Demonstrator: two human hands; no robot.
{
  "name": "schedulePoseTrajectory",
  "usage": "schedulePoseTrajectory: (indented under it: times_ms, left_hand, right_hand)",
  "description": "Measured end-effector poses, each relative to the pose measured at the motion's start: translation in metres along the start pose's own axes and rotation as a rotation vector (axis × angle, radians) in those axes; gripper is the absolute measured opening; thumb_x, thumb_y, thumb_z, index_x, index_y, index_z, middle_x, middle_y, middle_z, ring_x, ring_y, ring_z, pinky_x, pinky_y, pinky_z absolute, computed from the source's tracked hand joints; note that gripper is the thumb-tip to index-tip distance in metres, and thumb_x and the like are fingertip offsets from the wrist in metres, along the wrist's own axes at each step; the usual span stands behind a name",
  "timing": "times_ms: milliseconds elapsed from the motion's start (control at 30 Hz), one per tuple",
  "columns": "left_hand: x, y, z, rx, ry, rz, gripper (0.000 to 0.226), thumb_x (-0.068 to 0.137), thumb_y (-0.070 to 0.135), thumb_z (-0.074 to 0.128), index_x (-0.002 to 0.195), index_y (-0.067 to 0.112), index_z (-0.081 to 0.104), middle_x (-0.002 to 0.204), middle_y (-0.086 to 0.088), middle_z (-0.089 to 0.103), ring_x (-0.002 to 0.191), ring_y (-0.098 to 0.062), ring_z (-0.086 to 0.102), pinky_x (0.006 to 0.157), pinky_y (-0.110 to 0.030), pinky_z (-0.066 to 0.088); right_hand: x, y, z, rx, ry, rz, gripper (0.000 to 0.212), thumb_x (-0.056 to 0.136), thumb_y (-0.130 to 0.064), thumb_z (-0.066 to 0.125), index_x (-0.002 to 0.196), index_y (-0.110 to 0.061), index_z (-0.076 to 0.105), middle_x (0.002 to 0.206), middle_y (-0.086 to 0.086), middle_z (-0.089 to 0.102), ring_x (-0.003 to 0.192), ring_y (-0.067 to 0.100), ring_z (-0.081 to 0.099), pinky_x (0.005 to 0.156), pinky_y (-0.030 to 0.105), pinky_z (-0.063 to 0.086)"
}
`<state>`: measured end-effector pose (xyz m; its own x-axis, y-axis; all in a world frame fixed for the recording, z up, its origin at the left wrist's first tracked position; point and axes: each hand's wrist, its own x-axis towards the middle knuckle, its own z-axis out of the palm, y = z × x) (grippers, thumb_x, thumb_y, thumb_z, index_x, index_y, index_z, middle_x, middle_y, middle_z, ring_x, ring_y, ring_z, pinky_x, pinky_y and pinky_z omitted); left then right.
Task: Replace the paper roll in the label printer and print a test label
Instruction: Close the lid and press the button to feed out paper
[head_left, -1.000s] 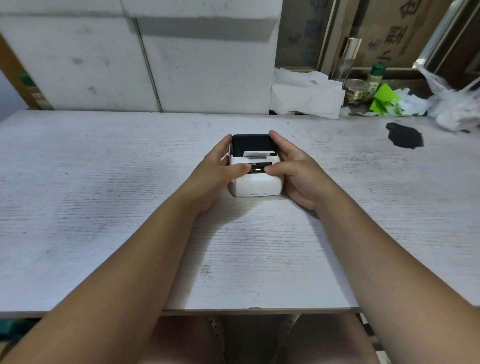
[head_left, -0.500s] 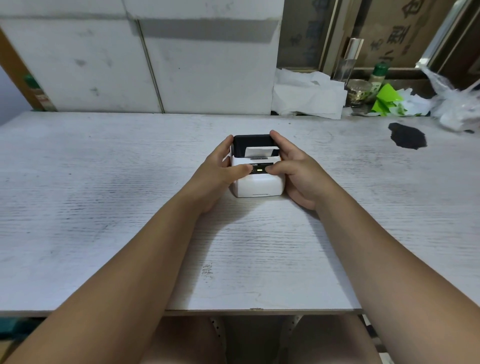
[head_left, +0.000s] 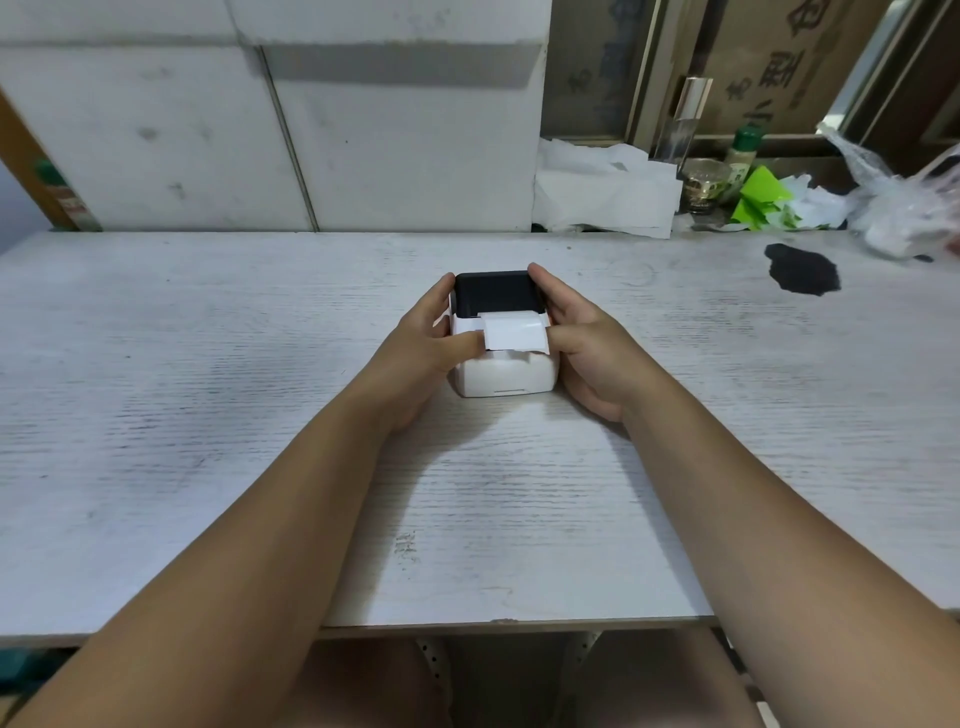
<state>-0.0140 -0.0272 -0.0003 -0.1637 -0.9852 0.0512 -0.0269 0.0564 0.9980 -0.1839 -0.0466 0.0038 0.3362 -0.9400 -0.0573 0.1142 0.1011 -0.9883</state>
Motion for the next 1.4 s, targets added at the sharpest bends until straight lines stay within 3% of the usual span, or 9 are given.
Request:
schedulePoseTrajectory:
  times_ms: [133,267,700,833,900,1000,1067,1133,1400]
  left_hand:
    - [0.001,0.000,0.000,0.016,-0.020,0.018,0.053,0.084,-0.002,0.060,0.131,0.021,0.049,0.129,0.008,0.060,0.118,-0.007,0.056,0.090,-0.025,0.050]
    - [0.002,-0.002,-0.002,-0.002,-0.014,0.010,0.058,0.084,0.000,0.062,0.135,0.021,0.045,0.132,0.009,0.058,0.120,-0.005,0.054,0.095,-0.028,0.049]
    - [0.005,-0.005,-0.003,-0.006,0.001,0.004,0.066,0.083,0.002,0.063,0.141,0.023,0.039,0.136,0.013,0.053,0.124,-0.001,0.050,0.099,-0.026,0.045]
    - [0.003,-0.001,-0.001,-0.056,0.034,-0.014,0.047,0.086,-0.006,0.048,0.110,0.032,0.059,0.110,0.023,0.064,0.106,0.002,0.060,0.095,-0.025,0.045]
    - [0.006,0.000,-0.003,-0.163,0.098,-0.063,0.050,0.087,-0.009,0.035,0.110,0.029,0.058,0.111,0.018,0.063,0.104,-0.002,0.060,0.099,-0.026,0.042]
    - [0.008,-0.002,-0.003,-0.190,0.100,-0.057,0.033,0.093,0.010,0.043,0.120,0.022,0.058,0.121,0.010,0.063,0.115,-0.008,0.057,0.108,-0.031,0.037]
    - [0.009,-0.006,-0.004,-0.094,0.089,-0.061,0.055,0.087,0.035,0.057,0.139,0.021,0.043,0.140,0.005,0.051,0.127,-0.010,0.048,0.112,-0.036,0.032]
    - [0.010,-0.009,-0.006,-0.065,0.073,-0.061,0.079,0.074,0.042,0.069,0.143,0.022,0.036,0.145,0.003,0.046,0.131,-0.014,0.045,0.112,-0.040,0.032]
    - [0.009,-0.012,-0.004,-0.064,0.051,-0.021,0.065,0.083,0.004,0.063,0.141,0.019,0.038,0.131,0.008,0.056,0.123,-0.013,0.052,0.104,-0.036,0.042]
  right_hand:
    - [-0.001,-0.001,0.000,0.005,0.002,0.002,0.080,0.080,0.014,0.053,0.148,-0.018,0.025,0.132,-0.005,0.053,0.111,0.008,0.058,0.090,0.026,0.050]
    - [-0.001,-0.002,0.001,0.010,0.010,0.001,0.081,0.079,0.016,0.051,0.148,-0.017,0.026,0.133,-0.005,0.051,0.115,0.011,0.056,0.100,0.031,0.046]
    - [0.000,-0.002,0.001,0.084,0.016,-0.001,0.077,0.080,0.017,0.047,0.147,-0.017,0.029,0.129,-0.005,0.054,0.115,0.013,0.057,0.096,0.028,0.048]
    - [0.000,-0.005,0.002,0.221,0.073,0.009,0.066,0.080,0.017,0.039,0.139,-0.011,0.043,0.121,0.002,0.060,0.108,0.018,0.060,0.094,0.030,0.049]
    - [0.000,-0.005,0.001,0.345,0.144,0.021,0.060,0.079,0.016,0.035,0.132,-0.006,0.052,0.115,0.005,0.064,0.104,0.019,0.061,0.098,0.032,0.045]
    - [0.001,-0.005,0.001,0.383,0.195,-0.001,0.038,0.089,0.003,0.045,0.123,-0.006,0.058,0.102,0.003,0.067,0.094,0.014,0.063,0.095,0.027,0.046]
    - [0.000,-0.004,0.003,0.342,0.160,-0.019,0.034,0.090,-0.004,0.053,0.124,-0.008,0.057,0.104,0.005,0.068,0.092,0.014,0.065,0.085,0.025,0.052]
    - [0.001,-0.001,0.003,0.250,0.129,-0.027,0.041,0.087,-0.001,0.056,0.127,-0.010,0.055,0.114,0.007,0.065,0.097,0.017,0.065,0.086,0.028,0.053]
    - [0.002,0.002,0.002,0.153,0.102,-0.039,0.053,0.083,0.014,0.049,0.129,-0.013,0.053,0.117,0.006,0.060,0.102,0.020,0.060,0.089,0.031,0.050]
